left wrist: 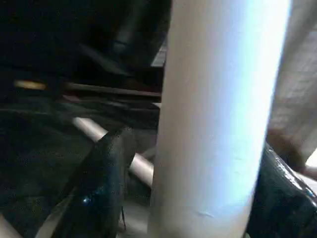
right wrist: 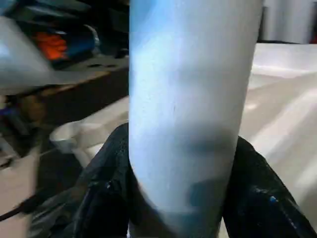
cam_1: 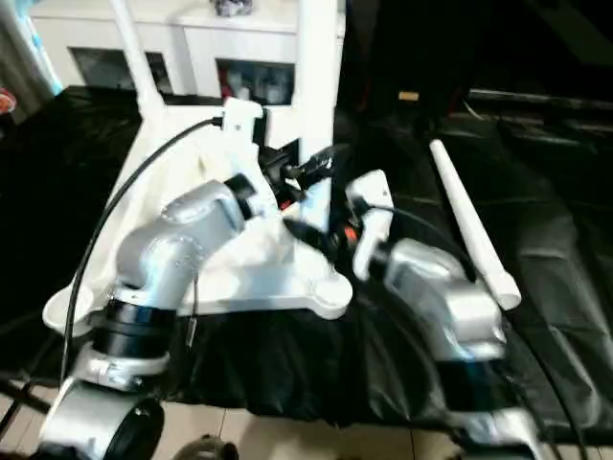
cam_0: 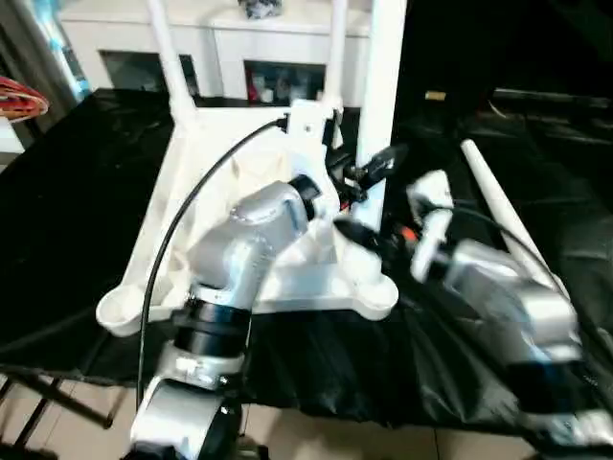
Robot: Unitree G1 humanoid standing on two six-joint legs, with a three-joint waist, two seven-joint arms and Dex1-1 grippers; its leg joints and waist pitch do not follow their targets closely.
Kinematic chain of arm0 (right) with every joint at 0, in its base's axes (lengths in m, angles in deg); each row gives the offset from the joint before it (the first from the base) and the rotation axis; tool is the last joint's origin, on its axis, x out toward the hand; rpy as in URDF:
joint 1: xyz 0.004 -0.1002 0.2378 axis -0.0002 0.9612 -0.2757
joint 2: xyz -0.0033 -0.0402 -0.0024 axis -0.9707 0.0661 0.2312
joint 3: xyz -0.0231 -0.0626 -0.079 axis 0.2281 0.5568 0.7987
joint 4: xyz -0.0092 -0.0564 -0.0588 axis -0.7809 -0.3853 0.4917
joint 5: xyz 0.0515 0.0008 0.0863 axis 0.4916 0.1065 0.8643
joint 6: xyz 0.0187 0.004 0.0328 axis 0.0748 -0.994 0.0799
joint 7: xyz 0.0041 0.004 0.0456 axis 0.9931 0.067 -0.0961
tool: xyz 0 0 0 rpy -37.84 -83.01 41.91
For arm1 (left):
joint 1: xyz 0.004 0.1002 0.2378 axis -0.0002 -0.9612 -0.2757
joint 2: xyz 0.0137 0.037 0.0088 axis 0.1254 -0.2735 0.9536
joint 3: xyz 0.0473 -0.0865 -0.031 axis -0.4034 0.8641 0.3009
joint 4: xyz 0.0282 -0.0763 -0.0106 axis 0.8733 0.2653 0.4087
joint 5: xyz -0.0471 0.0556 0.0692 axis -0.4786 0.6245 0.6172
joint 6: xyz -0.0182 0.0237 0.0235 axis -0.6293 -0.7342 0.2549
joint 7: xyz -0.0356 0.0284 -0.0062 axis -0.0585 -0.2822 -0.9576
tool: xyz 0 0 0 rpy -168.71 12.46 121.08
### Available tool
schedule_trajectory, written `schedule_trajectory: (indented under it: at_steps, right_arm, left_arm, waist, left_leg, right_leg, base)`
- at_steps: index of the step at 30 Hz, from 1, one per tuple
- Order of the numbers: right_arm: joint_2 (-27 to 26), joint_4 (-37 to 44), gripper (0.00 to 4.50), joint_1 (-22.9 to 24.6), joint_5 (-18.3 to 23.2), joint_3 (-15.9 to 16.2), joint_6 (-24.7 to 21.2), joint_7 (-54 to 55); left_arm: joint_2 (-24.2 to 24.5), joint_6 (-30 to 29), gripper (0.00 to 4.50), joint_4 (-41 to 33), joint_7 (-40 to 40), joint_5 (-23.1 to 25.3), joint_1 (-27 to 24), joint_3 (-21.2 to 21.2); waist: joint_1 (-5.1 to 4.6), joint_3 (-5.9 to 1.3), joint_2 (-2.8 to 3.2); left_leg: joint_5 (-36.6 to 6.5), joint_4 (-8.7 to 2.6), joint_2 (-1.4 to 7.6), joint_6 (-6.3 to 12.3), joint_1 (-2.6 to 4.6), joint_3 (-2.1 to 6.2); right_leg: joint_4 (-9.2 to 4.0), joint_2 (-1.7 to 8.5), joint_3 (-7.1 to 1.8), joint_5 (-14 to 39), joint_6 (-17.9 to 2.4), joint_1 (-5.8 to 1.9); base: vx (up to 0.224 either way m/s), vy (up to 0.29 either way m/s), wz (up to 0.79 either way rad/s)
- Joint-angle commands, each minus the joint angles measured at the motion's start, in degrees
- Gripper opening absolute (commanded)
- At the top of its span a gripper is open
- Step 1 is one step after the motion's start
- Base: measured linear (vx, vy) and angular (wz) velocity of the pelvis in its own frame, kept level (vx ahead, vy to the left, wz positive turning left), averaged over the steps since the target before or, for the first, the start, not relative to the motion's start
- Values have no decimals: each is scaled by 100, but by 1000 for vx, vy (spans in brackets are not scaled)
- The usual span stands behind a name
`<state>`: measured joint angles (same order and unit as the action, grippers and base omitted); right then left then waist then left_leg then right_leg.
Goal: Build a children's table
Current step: Pick table leg
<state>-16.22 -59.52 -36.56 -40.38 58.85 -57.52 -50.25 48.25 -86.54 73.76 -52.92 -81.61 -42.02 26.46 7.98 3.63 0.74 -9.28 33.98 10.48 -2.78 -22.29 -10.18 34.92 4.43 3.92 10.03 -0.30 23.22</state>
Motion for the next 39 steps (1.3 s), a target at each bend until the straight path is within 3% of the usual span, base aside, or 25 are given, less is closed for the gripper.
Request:
schedule_trajectory:
  at_steps: [1,2,6,9,10,15,21,32,33,39]
  right_arm:
    - [147,327,187,18,441,-185,-101,-467]
    - [238,394,187,56,668,-235,-243,-711]
    - [386,484,187,114,1094,-363,-515,-1114]
    - [514,530,187,151,1169,-326,-530,-1305]
    - [563,552,187,167,1175,-288,-539,-1358]
    - [663,584,187,197,1166,-164,-590,-1435]
    - [747,594,187,223,1130,-110,-617,-1483]
    - [814,528,187,188,917,16,-373,-1370]
    - [820,522,243,185,860,42,-351,-1329]
    - [750,477,291,75,539,119,-240,-888]
  left_arm:
    - [160,-354,347,-118,-617,-539,-32,178]
    - [235,-538,347,-195,-982,-861,-65,212]
    - [371,-787,347,-277,-1604,-1370,-54,274]
    - [470,-1031,347,-315,-1909,-1666,3,301]
    - [511,-1062,320,-308,-1979,-1669,31,262]
    - [598,-900,288,-217,-2012,-1365,40,-6]
    - [683,-788,226,-337,-2017,-1188,-36,-240]
    - [628,-481,188,-307,-1765,-995,-8,-219]
    - [632,-465,188,-321,-1742,-969,-14,-228]
    - [570,-283,187,-452,-1522,-821,-122,-246]
  waist:
    - [2,-427,-97]
    - [19,-422,-87]
    - [20,-422,-70]
    - [20,-421,-67]
    - [25,-419,-72]
    - [22,-418,-75]
    - [26,-431,-85]
    - [29,-441,-91]
    - [27,-435,-91]
    - [17,-438,-92]
  left_leg:
    - [-1113,-352,214,241,80,72]
    - [-1154,-349,214,250,93,67]
    - [-1193,-359,232,228,104,79]
    - [-1233,-364,236,169,118,79]
    - [-1241,-362,235,156,119,76]
    - [-1216,-380,242,132,113,90]
    - [-1113,-367,240,114,105,86]
    - [-1022,-345,238,157,98,79]
    - [-1030,-349,235,150,93,80]
    - [-1035,-350,237,87,97,83]
  right_leg:
    - [-469,396,-237,1549,-963,-309]
    - [-484,405,-243,1711,-956,-303]
    - [-475,388,-236,1705,-1002,-289]
    - [-471,387,-236,1727,-1020,-284]
    - [-478,384,-242,1735,-1003,-280]
    - [-496,388,-244,1849,-866,-293]
    - [-472,394,-245,1718,-890,-303]
    - [-450,395,-241,1595,-961,-310]
    - [-457,393,-241,1621,-947,-309]
    - [-461,393,-244,1663,-885,-305]
  base:
    - [0,0,0]
    - [0,0,0]
    - [0,0,0]
    - [0,0,0]
    - [0,0,0]
    - [0,0,0]
    - [0,0,0]
    - [0,0,0]
    - [0,0,0]
    - [0,0,0]
